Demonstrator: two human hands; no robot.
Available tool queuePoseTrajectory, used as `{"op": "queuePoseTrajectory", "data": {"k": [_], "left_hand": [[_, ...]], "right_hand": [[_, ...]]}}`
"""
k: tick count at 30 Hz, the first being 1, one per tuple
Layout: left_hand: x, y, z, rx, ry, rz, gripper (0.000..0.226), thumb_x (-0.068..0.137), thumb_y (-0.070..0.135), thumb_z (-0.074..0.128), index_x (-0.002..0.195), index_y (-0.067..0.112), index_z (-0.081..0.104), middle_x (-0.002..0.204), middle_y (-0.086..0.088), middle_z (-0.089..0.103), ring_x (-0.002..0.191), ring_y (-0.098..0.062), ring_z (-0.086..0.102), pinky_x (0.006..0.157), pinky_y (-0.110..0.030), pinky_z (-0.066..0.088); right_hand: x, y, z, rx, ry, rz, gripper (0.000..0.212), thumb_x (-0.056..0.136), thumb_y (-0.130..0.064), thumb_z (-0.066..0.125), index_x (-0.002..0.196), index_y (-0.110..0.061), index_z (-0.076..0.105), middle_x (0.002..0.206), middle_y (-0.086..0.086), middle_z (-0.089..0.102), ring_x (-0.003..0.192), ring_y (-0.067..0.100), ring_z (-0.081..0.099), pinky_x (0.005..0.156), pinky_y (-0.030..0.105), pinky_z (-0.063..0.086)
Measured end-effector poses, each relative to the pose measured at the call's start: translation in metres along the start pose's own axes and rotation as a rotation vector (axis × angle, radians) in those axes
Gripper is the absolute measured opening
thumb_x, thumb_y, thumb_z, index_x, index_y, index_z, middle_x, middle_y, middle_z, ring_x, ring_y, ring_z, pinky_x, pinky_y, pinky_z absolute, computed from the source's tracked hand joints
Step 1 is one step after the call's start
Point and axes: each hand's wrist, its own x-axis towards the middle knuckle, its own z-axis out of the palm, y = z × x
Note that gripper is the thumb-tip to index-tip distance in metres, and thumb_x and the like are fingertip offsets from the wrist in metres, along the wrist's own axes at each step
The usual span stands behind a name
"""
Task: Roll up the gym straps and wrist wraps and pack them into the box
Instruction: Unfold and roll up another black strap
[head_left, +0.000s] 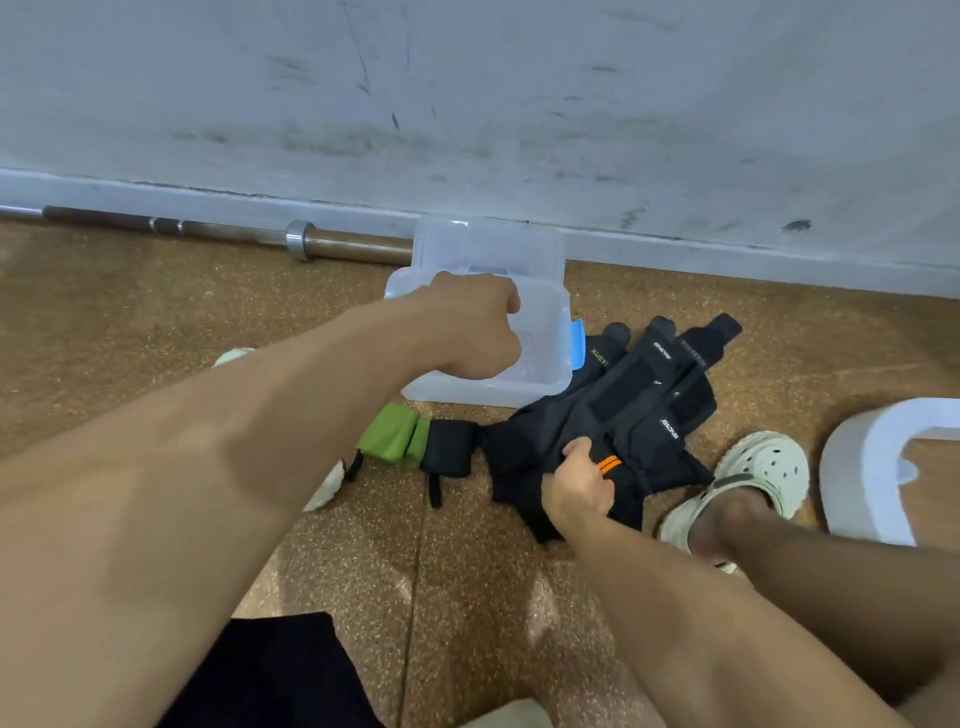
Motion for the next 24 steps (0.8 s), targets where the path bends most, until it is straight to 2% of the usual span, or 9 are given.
{"op": "queuePoseTrajectory", "data": {"k": [3, 6, 9, 13, 15, 17, 18, 21, 24], "left_hand": [[0.001, 0.0, 0.0, 0.011, -0.024, 0.002, 0.057, 0.099, 0.026, 0.056, 0.153, 0.032, 0.037, 0.156, 0.002, 0.041, 0.142, -0.023, 0.036, 0.104, -0.032, 0.038], [-0.001, 0.001, -0.004, 0.042, -0.024, 0.001, 0.057, 0.098, 0.028, 0.059, 0.151, 0.034, 0.039, 0.153, 0.001, 0.045, 0.139, -0.024, 0.039, 0.109, -0.038, 0.041], [-0.005, 0.003, -0.007, 0.037, -0.018, 0.015, 0.06, 0.097, 0.031, 0.061, 0.152, 0.033, 0.036, 0.151, -0.001, 0.047, 0.132, -0.024, 0.045, 0.106, -0.043, 0.045], [-0.011, 0.007, -0.006, -0.017, 0.001, 0.071, 0.062, 0.097, 0.031, 0.063, 0.153, 0.031, 0.035, 0.154, 0.001, 0.046, 0.134, -0.024, 0.048, 0.102, -0.033, 0.042], [-0.013, 0.009, -0.003, -0.065, 0.02, 0.103, 0.06, 0.098, 0.029, 0.063, 0.152, 0.03, 0.037, 0.153, 0.003, 0.047, 0.128, -0.021, 0.052, 0.095, -0.028, 0.039], [-0.014, 0.011, 0.0, -0.1, 0.05, 0.144, 0.059, 0.098, 0.028, 0.064, 0.151, 0.029, 0.038, 0.15, 0.004, 0.049, 0.123, -0.019, 0.054, 0.091, -0.026, 0.037], [-0.015, 0.013, 0.002, -0.116, 0.07, 0.168, 0.061, 0.097, 0.028, 0.065, 0.151, 0.03, 0.038, 0.149, 0.005, 0.05, 0.123, -0.019, 0.054, 0.091, -0.025, 0.036], [-0.015, 0.018, 0.006, -0.194, 0.163, 0.242, 0.072, 0.093, 0.031, 0.071, 0.154, 0.032, 0.032, 0.15, 0.006, 0.048, 0.128, -0.017, 0.054, 0.093, -0.024, 0.036], [-0.019, 0.029, 0.008, -0.345, 0.297, 0.316, 0.085, 0.087, 0.034, 0.078, 0.156, 0.034, 0.028, 0.151, 0.009, 0.046, 0.133, -0.012, 0.05, 0.104, -0.027, 0.04]], "right_hand": [[0.0, 0.007, -0.02, 0.129, 0.033, -0.028, 0.02, 0.097, -0.017, 0.055, 0.113, -0.022, 0.044, 0.092, -0.001, 0.058, 0.095, 0.028, 0.058, 0.085, 0.038, 0.048], [0.019, -0.004, -0.073, 0.281, 0.131, -0.07, 0.025, 0.099, -0.015, 0.056, 0.122, -0.021, 0.053, 0.11, -0.006, 0.058, 0.104, 0.026, 0.061, 0.082, 0.032, 0.044], [0.043, -0.015, -0.148, 0.33, 0.213, -0.186, 0.012, 0.101, -0.014, 0.055, 0.111, -0.021, 0.055, 0.121, 0.003, 0.063, 0.1, 0.024, 0.06, 0.083, 0.032, 0.045], [0.046, -0.03, -0.254, 0.299, 0.36, -0.451, 0.007, 0.103, -0.017, 0.055, 0.108, -0.021, 0.054, 0.117, 0.003, 0.062, 0.109, 0.025, 0.06, 0.084, 0.028, 0.04], [0.031, -0.04, -0.296, 0.298, 0.409, -0.549, 0.006, 0.103, -0.019, 0.056, 0.109, -0.021, 0.054, 0.113, 0.0, 0.061, 0.105, 0.022, 0.059, 0.081, 0.023, 0.041], [0.009, -0.048, -0.327, 0.334, 0.403, -0.626, 0.005, 0.103, -0.021, 0.058, 0.107, -0.021, 0.054, 0.104, -0.005, 0.059, 0.095, 0.017, 0.057, 0.072, 0.012, 0.04], [-0.004, -0.052, -0.339, 0.382, 0.384, -0.654, 0.006, 0.102, -0.023, 0.061, 0.104, -0.022, 0.055, 0.099, -0.005, 0.059, 0.089, 0.015, 0.057, 0.07, 0.013, 0.041], [-0.049, -0.061, -0.358, 0.585, 0.256, -0.704, 0.01, 0.098, -0.024, 0.069, 0.094, -0.025, 0.061, 0.086, -0.005, 0.062, 0.078, 0.013, 0.06, 0.068, 0.026, 0.048], [-0.085, -0.066, -0.356, 0.803, 0.053, -0.718, 0.01, 0.095, -0.016, 0.074, 0.093, -0.019, 0.065, 0.077, -0.004, 0.068, 0.071, 0.01, 0.067, 0.064, 0.024, 0.054]]}}
